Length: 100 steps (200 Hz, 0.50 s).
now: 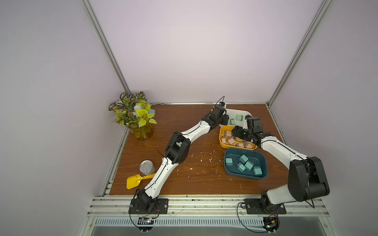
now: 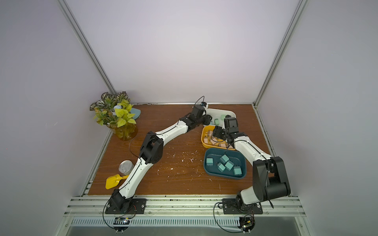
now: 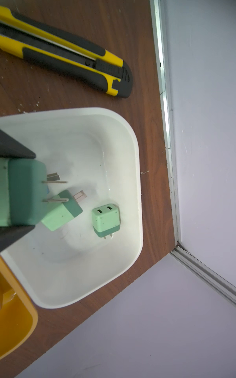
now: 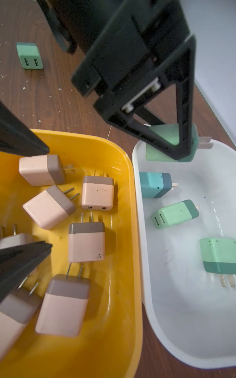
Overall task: Place the plugs by color into the storage box
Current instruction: Place the plug in the storage box.
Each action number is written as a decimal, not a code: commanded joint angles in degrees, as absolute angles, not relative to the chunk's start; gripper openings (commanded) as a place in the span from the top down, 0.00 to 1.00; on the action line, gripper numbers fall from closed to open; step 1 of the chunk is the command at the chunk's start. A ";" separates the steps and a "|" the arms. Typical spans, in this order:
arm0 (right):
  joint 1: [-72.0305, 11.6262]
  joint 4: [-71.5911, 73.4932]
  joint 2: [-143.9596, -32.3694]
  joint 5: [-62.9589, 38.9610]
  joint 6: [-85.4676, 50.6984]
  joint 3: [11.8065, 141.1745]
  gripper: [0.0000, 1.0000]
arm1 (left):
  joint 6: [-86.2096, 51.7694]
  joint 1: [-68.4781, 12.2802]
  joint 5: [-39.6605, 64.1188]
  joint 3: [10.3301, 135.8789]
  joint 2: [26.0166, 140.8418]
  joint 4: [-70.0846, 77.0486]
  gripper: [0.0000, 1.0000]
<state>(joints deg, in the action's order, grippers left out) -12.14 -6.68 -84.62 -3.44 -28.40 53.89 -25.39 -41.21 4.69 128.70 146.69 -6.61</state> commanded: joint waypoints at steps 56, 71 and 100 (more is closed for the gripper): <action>-11.58 -4.92 -83.95 -7.32 -28.11 55.28 0.29 | -25.82 -42.01 5.00 128.79 144.56 -4.31 0.47; -11.63 -4.78 -83.07 -7.87 -28.38 55.08 0.29 | -25.68 -42.15 5.18 128.07 143.78 -4.42 0.47; -11.65 -4.67 -80.77 -8.84 -28.90 54.23 0.29 | -25.45 -42.54 4.83 125.63 141.33 -3.73 0.47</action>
